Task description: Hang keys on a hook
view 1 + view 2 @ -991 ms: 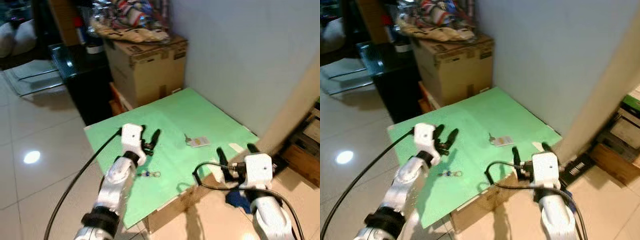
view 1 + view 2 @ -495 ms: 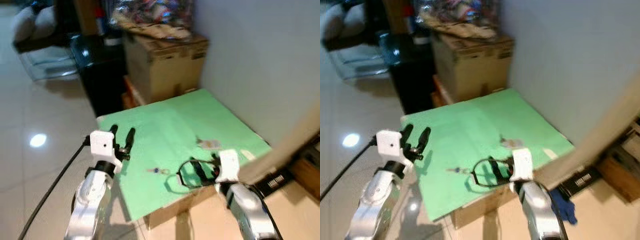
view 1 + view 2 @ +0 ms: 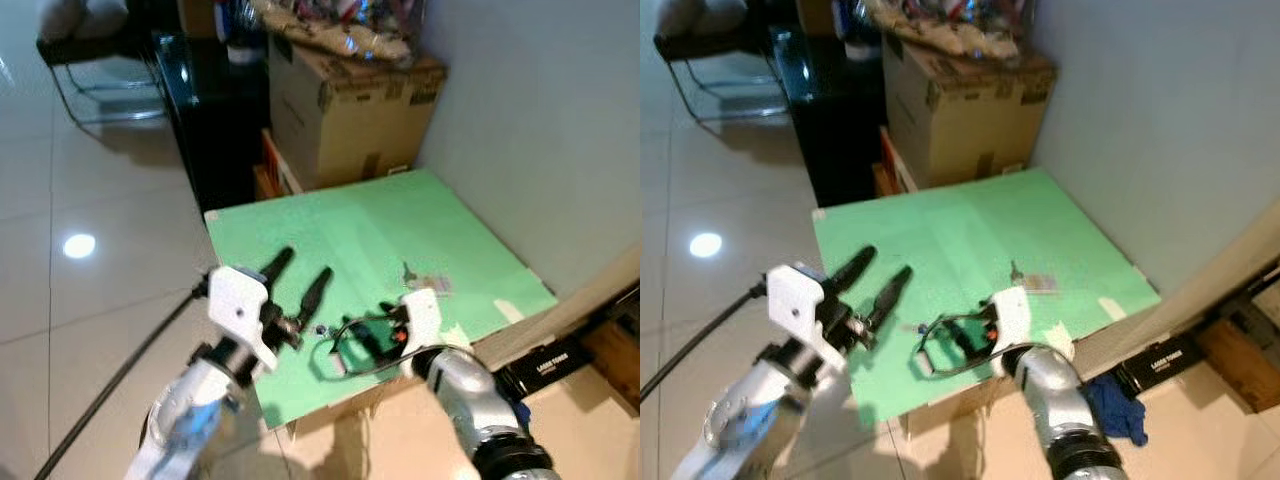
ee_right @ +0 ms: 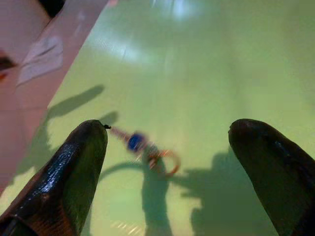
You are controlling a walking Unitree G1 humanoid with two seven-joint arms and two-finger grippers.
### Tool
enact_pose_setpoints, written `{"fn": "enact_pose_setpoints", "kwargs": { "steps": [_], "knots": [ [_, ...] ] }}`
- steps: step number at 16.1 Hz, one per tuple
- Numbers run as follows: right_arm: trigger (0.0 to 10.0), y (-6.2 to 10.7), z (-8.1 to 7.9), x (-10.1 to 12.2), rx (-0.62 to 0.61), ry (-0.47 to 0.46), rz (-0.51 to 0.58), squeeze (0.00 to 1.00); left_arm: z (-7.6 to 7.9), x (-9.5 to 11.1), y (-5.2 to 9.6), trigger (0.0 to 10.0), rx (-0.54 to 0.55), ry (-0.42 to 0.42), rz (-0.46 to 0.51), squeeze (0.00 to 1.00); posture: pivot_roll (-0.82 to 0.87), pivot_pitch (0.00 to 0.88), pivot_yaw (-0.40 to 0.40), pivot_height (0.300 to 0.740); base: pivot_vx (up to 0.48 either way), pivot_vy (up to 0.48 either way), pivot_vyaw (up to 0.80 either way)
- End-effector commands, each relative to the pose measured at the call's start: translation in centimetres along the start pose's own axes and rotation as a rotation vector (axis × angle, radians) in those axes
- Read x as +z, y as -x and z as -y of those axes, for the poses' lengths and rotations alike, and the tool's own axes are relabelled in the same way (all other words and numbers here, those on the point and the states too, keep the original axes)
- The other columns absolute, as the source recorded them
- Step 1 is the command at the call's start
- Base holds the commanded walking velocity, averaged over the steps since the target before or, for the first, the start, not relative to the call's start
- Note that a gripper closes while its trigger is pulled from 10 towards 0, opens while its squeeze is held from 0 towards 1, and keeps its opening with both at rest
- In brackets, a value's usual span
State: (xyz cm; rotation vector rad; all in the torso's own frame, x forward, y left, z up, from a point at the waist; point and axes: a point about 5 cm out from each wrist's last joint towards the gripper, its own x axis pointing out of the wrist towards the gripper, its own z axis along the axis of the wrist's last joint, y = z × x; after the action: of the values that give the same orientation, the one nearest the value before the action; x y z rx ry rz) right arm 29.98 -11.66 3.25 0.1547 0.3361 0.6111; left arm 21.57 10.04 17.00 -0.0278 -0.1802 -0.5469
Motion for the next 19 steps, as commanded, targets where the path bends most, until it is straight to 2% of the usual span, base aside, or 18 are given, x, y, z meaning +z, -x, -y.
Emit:
{"fn": "enact_pose_setpoints", "kwargs": {
  "steps": [1, 2, 4, 6, 8, 11, 16, 19],
  "knots": [
    [10.0, -0.2, -0.7, -1.1, 0.057, 0.005, -0.044, 0.87, 0.5, 0.2, 1.0, 10.0, -0.009, 0.007, -0.040, 0.00, 0.11, 0.274, -0.079, 0.740, 0.000, 0.000, 0.00],
    [10.0, -0.4, -1.1, -1.3, 0.080, 0.016, -0.056, 0.00, 0.4, 0.2, 1.5, 10.0, 0.003, 0.010, -0.058, 0.00, 0.12, 0.288, -0.073, 0.740, 0.000, 0.000, 0.00],
    [10.0, -1.0, -2.0, -1.7, 0.103, 0.061, -0.077, 0.00, 0.2, 0.6, 2.8, 10.0, 0.033, 0.022, -0.105, 0.00, 0.16, 0.334, -0.053, 0.740, 0.000, 0.000, 0.00],
    [10.0, -1.2, -2.1, -2.0, 0.077, 0.104, -0.101, 0.00, 0.2, 0.7, 3.7, 10.0, 0.062, 0.039, -0.128, 0.00, 0.16, 0.364, -0.045, 0.740, 0.000, 0.000, 0.00],
    [10.0, -1.2, -1.6, -1.6, 0.024, 0.167, -0.099, 0.00, 0.2, 0.5, 3.9, 10.0, 0.080, 0.065, -0.142, 0.00, 0.15, 0.367, -0.049, 0.740, 0.000, 0.000, 0.00],
    [10.0, -1.3, -1.3, -1.1, -0.003, 0.145, -0.056, 0.00, 0.2, 0.5, 4.1, 10.0, 0.081, 0.069, -0.163, 0.00, 0.15, 0.362, -0.048, 0.740, 0.000, 0.000, 0.00],
    [10.0, -1.4, -4.2, -2.6, 0.065, 0.076, -0.035, 0.00, 0.0, 0.1, 4.0, 10.0, 0.070, 0.066, -0.186, 0.00, 0.13, 0.343, -0.046, 0.740, 0.000, 0.000, 0.00],
    [10.0, -0.7, -5.3, -2.6, 0.054, 0.154, 0.018, 0.00, -0.1, 0.2, 3.7, 10.0, 0.069, 0.070, -0.181, 0.00, 0.12, 0.339, -0.045, 0.740, 0.000, 0.000, 0.00]
  ]
}}
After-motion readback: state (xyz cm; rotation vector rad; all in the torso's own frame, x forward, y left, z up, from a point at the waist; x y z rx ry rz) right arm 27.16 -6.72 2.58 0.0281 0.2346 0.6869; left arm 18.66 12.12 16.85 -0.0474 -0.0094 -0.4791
